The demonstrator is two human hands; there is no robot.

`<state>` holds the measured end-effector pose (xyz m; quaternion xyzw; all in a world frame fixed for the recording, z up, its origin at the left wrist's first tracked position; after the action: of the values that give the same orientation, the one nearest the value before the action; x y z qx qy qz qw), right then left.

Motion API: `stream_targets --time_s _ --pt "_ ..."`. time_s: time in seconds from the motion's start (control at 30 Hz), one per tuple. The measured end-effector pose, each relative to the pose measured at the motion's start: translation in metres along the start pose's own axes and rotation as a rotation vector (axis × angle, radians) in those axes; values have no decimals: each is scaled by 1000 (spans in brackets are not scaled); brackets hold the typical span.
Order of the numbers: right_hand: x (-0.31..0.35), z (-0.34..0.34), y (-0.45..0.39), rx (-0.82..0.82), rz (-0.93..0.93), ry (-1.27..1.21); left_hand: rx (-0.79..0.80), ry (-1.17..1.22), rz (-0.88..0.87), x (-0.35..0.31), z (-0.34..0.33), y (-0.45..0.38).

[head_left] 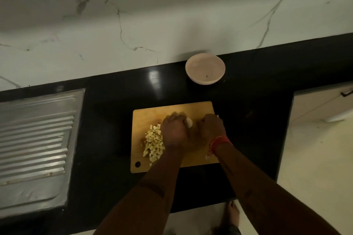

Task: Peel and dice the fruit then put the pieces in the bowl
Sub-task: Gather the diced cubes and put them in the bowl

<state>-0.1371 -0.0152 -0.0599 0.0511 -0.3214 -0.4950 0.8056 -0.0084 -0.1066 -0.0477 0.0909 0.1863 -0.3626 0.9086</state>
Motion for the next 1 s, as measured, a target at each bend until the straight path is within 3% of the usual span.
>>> stream_targets --time_s 0.23,0.53,0.73,0.87,1.0 --pt "-49 30 21 -210 -55 118 79 -57 44 -18 -11 2" --pt "-57 28 38 -118 -145 194 62 -54 46 -30 -24 8" --pt "-65 30 31 3 -321 -32 106 6 76 -31 -33 12" --pt "-67 31 29 4 -288 -77 -10 196 90 -22 -22 16" --pt "-53 34 41 -35 -127 -295 -80 125 38 -11 -5 21"
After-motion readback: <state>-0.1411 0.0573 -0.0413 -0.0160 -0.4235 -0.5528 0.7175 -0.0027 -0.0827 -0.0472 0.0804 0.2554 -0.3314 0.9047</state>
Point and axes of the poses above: each hand's wrist, its own y-axis away from the middle knuckle, its own z-axis out of the back of the hand, x = y × z, the point moved 7 cm from there along -y, towards the middle knuckle, and after that the axes turned 7 degrees about -z, right-handed, at the moved point
